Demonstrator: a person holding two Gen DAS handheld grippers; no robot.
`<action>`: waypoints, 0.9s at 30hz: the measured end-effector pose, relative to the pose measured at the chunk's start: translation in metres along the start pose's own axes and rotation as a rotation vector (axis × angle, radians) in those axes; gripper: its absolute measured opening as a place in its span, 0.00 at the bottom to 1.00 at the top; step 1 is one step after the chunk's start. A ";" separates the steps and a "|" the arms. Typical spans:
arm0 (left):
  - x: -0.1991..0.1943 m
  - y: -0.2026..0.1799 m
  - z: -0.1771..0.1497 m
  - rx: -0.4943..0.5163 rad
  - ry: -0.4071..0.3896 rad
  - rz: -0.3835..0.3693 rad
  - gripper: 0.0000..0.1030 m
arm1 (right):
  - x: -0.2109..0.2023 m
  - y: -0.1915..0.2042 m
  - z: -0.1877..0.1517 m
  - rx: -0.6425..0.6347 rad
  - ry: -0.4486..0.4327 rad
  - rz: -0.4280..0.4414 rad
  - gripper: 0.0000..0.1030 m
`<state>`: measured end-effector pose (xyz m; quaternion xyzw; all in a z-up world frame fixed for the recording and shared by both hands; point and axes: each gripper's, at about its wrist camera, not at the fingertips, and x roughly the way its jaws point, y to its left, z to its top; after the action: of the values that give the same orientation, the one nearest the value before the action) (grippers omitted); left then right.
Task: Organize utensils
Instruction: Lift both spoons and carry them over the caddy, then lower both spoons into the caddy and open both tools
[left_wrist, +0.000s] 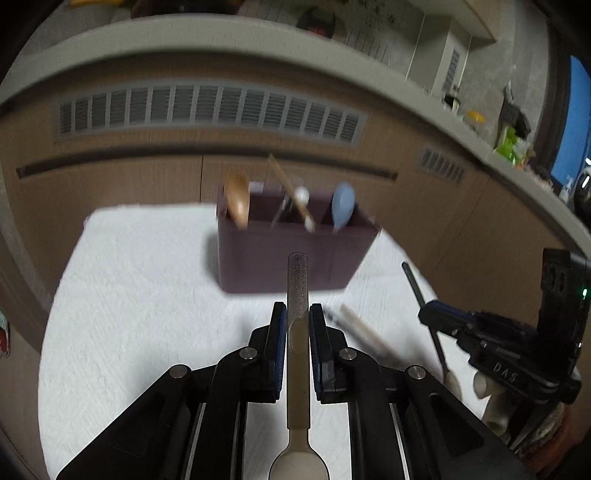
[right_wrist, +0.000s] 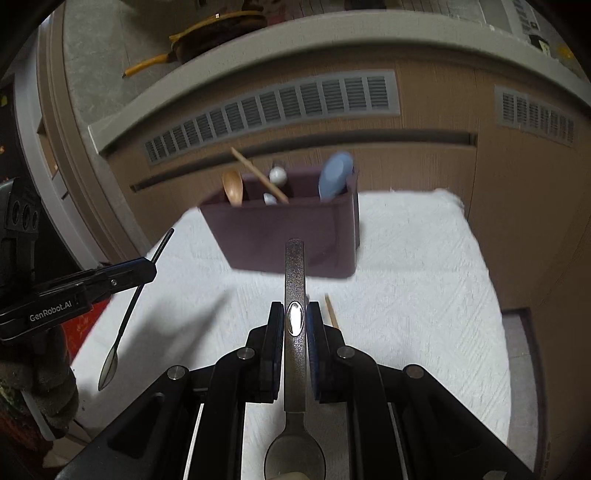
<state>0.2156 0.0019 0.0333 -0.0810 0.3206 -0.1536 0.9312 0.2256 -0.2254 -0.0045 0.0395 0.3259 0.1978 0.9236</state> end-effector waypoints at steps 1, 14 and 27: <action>-0.003 -0.003 0.014 0.005 -0.038 -0.005 0.12 | -0.006 0.002 0.010 -0.008 -0.030 0.003 0.11; 0.032 0.008 0.122 -0.029 -0.591 0.019 0.12 | 0.009 0.011 0.151 -0.067 -0.459 -0.018 0.11; 0.127 0.055 0.114 -0.137 -0.456 -0.008 0.12 | 0.115 -0.019 0.148 -0.049 -0.319 -0.021 0.11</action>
<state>0.3943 0.0168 0.0362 -0.1777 0.1114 -0.1128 0.9712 0.4052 -0.1893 0.0402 0.0446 0.1704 0.1872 0.9664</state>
